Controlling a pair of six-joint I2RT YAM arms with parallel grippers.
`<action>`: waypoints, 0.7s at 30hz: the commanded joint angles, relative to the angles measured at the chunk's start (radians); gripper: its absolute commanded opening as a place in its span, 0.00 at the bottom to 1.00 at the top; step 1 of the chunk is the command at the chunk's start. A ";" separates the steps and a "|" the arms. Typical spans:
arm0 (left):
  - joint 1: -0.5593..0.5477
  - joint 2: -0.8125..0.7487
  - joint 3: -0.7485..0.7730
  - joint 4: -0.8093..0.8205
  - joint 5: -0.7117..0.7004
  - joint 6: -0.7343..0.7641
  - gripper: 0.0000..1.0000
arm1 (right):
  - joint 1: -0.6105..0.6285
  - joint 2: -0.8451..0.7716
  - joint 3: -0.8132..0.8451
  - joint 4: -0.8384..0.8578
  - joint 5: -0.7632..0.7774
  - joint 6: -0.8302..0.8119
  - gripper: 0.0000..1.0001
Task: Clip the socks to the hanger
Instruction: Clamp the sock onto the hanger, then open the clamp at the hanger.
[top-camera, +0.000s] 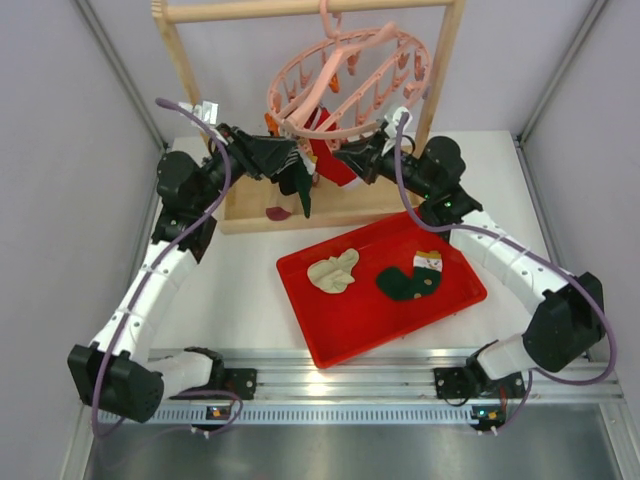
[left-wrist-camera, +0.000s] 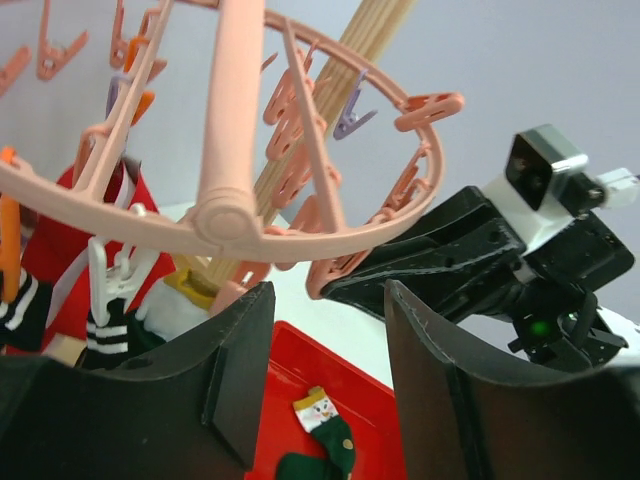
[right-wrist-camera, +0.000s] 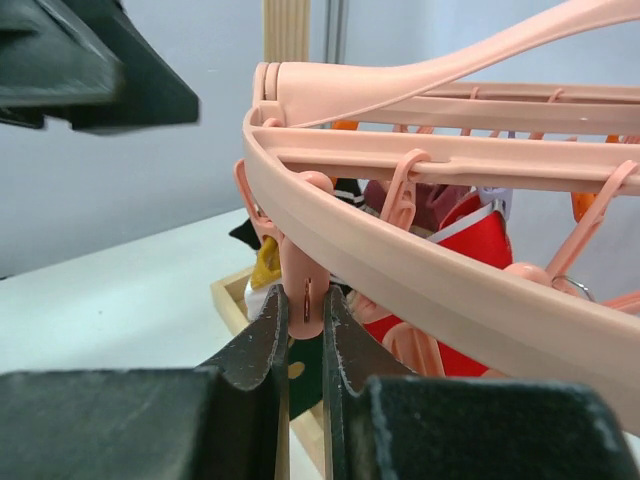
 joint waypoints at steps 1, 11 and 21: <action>0.000 -0.043 0.014 -0.009 0.012 0.124 0.53 | 0.041 -0.036 -0.001 -0.036 0.056 -0.066 0.00; -0.149 0.029 0.170 -0.181 0.001 0.287 0.67 | 0.074 -0.045 0.017 -0.103 0.083 -0.076 0.00; -0.247 0.078 0.161 -0.152 -0.203 0.270 0.65 | 0.082 -0.055 0.011 -0.106 0.088 -0.070 0.00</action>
